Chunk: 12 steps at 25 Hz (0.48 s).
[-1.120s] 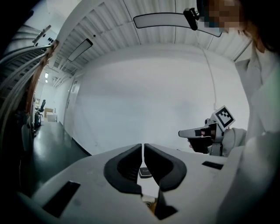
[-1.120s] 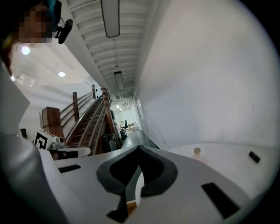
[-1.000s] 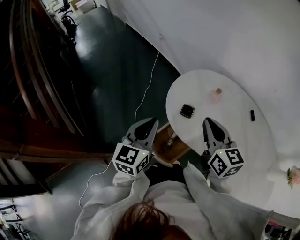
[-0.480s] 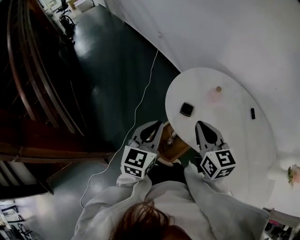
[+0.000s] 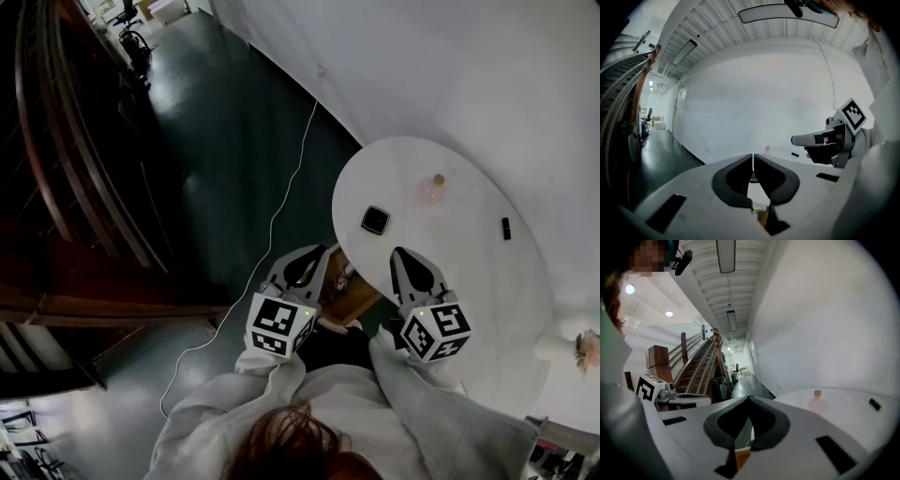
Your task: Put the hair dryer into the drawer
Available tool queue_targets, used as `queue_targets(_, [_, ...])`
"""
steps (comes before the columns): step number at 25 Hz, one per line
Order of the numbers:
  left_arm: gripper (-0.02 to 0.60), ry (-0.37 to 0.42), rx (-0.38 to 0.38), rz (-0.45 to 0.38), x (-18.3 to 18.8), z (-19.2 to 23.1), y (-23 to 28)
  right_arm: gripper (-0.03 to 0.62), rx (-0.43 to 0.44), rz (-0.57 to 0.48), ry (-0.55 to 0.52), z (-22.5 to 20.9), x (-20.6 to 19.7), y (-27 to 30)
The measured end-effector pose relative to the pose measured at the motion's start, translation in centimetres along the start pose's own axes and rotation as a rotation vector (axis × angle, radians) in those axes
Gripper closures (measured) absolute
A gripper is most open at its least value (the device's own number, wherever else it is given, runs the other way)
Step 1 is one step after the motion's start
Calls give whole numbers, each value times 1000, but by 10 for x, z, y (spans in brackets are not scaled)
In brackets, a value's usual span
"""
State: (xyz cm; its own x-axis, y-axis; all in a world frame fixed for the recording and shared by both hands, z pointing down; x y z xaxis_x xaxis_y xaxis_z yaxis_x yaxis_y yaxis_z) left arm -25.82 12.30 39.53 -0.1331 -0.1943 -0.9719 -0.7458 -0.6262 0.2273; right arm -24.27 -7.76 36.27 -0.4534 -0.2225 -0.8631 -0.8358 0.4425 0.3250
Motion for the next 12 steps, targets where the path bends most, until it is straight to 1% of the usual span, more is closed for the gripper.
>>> queue_targets(12, [560, -8, -10, 7, -5, 2, 0, 545, -3, 7, 17, 0, -4, 2])
Point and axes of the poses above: the fingertips, and each gripper's own axes: y forward along the fingers, z to its left, x out of its top, the point moved 7 cm from there along -y, backward along the fingers, and after that the axes turned 13 degrees about y, right-handed, at the moved point
